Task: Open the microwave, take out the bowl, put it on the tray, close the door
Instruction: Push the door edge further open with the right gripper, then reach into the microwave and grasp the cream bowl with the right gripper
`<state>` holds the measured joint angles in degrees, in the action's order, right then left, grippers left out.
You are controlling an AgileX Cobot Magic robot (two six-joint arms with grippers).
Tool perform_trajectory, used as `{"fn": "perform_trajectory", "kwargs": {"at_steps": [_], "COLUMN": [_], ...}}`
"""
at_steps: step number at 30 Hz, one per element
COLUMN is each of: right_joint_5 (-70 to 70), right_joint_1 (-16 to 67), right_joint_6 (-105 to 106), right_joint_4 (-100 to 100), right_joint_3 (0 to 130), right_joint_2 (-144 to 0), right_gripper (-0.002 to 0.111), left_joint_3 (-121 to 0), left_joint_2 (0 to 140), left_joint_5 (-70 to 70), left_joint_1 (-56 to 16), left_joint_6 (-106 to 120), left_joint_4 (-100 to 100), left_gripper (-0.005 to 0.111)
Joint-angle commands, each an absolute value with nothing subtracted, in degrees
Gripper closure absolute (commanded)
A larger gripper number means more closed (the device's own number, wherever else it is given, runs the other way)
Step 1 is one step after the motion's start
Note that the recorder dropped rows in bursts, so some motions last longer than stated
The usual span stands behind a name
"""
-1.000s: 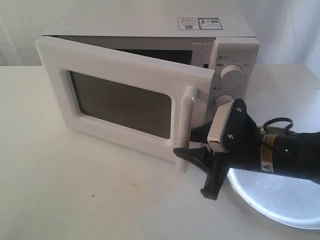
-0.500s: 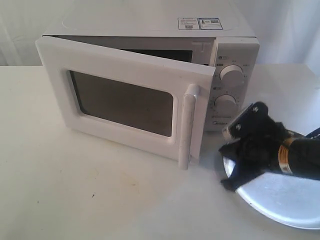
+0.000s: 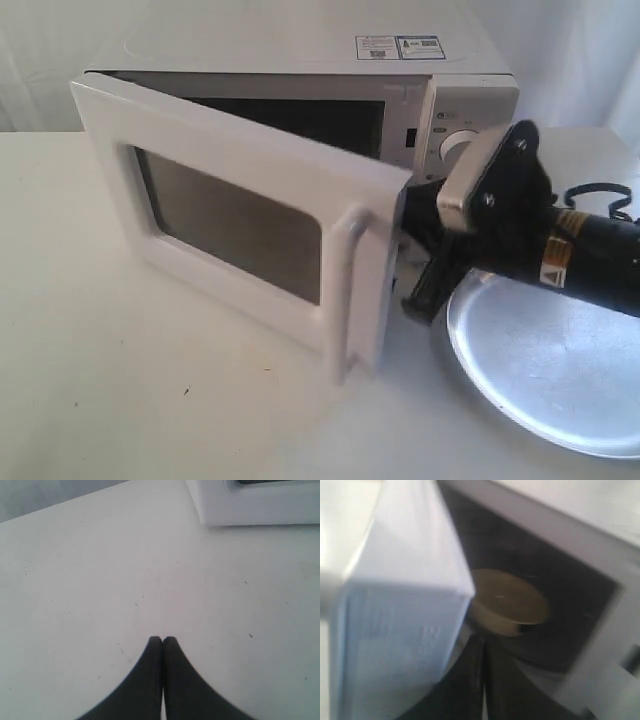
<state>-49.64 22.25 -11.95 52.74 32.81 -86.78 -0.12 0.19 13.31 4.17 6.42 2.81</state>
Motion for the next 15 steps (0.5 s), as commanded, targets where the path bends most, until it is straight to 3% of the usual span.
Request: {"fn": "perform_trajectory", "kwargs": {"at_steps": [1, 7, 15], "right_joint_5": [-49.4, -45.1, -53.3], "right_joint_1": [22.3, 22.3, 29.2], "right_joint_6": [-13.5, -11.3, -11.2], "right_joint_4": [74.9, 49.8, 49.6], "right_joint_3": [32.9, 33.6, 39.8], "right_joint_2": [-86.5, -87.6, -96.3], "right_gripper": [0.108, 0.108, 0.108], "left_joint_3": [0.0, 0.0, 0.0], "left_joint_2": [0.0, 0.0, 0.0], "left_joint_5": [13.3, 13.3, 13.3], "left_joint_1": [3.9, 3.9, 3.9], "left_joint_6": [6.2, 6.2, 6.2], "left_joint_4": [2.6, 2.6, 2.6], "left_gripper": [0.107, 0.107, 0.107]}}
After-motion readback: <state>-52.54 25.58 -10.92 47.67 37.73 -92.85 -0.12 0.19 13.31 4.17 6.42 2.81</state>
